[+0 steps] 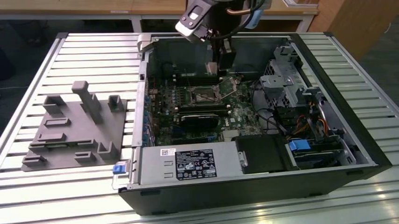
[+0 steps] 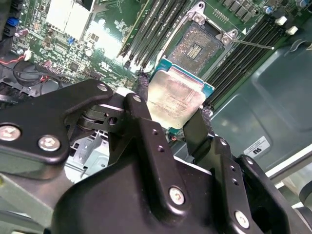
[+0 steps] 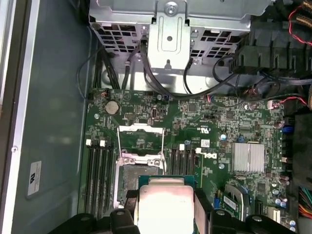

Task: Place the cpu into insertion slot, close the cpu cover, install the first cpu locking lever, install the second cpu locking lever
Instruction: 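Place the cpu into insertion slot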

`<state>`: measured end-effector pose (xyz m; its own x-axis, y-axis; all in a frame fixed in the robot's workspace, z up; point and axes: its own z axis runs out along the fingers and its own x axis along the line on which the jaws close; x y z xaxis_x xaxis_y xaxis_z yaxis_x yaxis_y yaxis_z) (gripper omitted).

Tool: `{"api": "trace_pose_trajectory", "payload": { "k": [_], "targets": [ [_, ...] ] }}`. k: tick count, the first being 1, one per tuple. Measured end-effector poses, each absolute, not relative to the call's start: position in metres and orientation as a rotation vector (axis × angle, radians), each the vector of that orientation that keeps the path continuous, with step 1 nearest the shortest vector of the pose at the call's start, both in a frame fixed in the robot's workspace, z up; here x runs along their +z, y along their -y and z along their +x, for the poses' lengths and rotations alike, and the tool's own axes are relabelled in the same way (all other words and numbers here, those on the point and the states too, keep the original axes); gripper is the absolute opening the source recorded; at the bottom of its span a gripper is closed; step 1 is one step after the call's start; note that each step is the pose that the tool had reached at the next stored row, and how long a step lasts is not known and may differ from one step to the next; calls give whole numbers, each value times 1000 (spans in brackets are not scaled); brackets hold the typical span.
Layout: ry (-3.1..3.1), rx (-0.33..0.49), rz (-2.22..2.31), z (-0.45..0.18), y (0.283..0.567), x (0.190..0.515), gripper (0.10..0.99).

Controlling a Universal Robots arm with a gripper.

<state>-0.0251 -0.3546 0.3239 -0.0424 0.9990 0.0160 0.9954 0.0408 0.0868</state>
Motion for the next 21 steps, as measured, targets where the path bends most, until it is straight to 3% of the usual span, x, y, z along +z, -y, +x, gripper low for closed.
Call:
{"api": "trace_pose_trajectory", "payload": {
  "k": [21],
  "targets": [
    [-2265, 109, 2099, -26, 352, 301, 537]
  ]
}}
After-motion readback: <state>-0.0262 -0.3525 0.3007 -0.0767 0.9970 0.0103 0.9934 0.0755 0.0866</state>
